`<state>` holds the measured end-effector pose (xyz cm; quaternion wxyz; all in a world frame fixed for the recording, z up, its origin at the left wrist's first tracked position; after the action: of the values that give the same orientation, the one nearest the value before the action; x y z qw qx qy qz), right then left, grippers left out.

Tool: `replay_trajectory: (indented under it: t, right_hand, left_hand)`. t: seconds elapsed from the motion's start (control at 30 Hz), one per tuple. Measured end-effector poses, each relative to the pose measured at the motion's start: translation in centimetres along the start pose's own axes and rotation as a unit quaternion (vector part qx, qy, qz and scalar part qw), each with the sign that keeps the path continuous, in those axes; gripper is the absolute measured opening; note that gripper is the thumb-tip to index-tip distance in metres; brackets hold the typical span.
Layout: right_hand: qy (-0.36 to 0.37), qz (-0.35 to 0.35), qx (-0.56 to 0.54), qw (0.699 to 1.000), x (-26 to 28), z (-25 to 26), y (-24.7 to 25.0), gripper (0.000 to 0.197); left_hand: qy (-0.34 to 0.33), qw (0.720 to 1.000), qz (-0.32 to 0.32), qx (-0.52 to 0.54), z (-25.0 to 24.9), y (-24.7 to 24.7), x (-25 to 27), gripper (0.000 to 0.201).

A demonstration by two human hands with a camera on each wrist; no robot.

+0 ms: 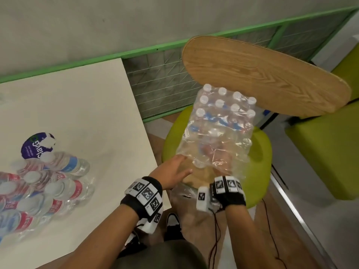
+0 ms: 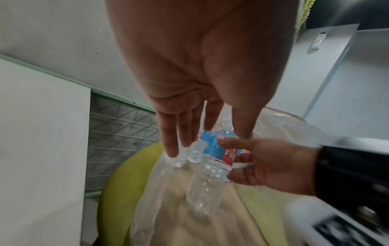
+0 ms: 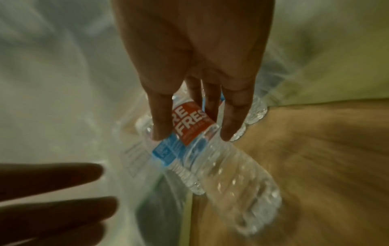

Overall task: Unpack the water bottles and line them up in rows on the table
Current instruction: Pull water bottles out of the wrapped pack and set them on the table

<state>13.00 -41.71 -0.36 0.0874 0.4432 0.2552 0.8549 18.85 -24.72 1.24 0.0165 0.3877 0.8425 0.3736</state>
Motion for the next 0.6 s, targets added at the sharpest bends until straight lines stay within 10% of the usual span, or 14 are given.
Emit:
replay_trajectory:
  t: [0.13, 0.23, 0.37, 0.47, 0.6]
  right_hand:
    - [0.026, 0.090, -0.167, 0.981, 0.9, 0.9, -1.0, 0.011]
    - [0.096, 0.178, -0.166, 0.965, 1.8, 0.9, -2.2, 0.037]
    - [0.029, 0.276, -0.174, 0.945, 0.9, 0.3, -1.5, 0.046]
    - [-0.071, 0.182, -0.081, 0.977, -0.3, -0.6, -0.3, 0.040]
    - [0.029, -0.030, 0.238, 0.970, -0.9, 2.5, 1.0, 0.046]
  left_hand:
    - [0.036, 0.995, -0.013, 0.088, -0.7, -1.0, -0.6, 0.059]
    - [0.056, 0.974, 0.034, 0.215, -0.6, -2.0, -0.6, 0.077]
    - [0.050, 0.975, 0.024, 0.216, 0.3, -0.8, 0.4, 0.042]
    - [0.054, 0.982, -0.007, 0.181, 1.2, 0.6, 1.4, 0.038]
    - [0.076, 0.985, -0.014, 0.157, 2.7, 1.5, 2.7, 0.045]
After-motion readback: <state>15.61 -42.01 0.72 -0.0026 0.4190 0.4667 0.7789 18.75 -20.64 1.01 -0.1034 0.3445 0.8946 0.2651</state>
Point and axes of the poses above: each hand's wrist, its own x-axis away from the middle knuckle, its own y-axis out of the back of the hand, z = x × y, the point moved 4 cm from there along -x, towards the middle knuckle, and after that the axes turned 8 degrees about -y, right-handed, at the moved point
